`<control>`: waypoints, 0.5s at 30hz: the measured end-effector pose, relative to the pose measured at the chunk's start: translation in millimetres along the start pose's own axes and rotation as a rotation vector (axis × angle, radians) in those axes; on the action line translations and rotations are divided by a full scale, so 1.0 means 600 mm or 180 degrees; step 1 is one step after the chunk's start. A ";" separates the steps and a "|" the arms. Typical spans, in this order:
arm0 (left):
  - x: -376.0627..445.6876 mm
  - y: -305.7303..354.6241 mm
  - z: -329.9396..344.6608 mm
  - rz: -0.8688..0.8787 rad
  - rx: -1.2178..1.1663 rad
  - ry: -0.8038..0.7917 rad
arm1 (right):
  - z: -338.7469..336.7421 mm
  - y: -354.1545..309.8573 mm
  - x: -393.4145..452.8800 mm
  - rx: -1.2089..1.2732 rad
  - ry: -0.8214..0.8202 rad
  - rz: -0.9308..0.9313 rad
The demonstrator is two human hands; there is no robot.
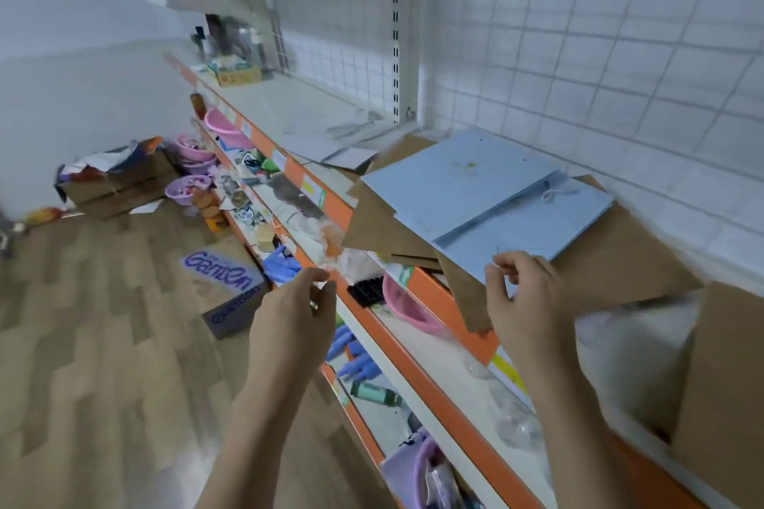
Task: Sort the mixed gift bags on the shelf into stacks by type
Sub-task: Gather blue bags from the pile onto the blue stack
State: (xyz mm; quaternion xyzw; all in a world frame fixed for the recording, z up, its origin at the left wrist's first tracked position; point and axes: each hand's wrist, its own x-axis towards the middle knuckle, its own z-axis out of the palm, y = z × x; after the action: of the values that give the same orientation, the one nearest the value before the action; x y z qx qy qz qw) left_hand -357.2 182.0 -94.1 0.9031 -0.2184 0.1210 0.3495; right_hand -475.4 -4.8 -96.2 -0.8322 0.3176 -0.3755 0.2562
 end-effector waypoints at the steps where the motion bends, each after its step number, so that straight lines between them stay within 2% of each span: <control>1: 0.019 -0.003 0.007 -0.0001 -0.0057 -0.0040 | 0.012 0.001 0.011 -0.0038 0.0018 0.0019; 5: 0.082 0.006 0.043 0.0134 -0.0285 -0.0210 | 0.028 0.021 0.038 -0.0311 0.0117 0.0236; 12: 0.225 0.056 0.138 0.0733 -0.0480 -0.0426 | 0.032 0.050 0.062 -0.0641 0.0389 0.0741; 15: 0.290 0.083 0.184 0.1063 -0.0526 -0.0693 | 0.042 0.048 0.076 -0.0817 0.0613 0.0933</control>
State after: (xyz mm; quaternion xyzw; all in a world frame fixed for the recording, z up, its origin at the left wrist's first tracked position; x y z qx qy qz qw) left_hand -221.2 19.8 -80.9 0.8304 -0.4105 0.0607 0.3718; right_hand -441.6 -52.0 -109.1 -0.7632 0.5034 -0.3684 0.1685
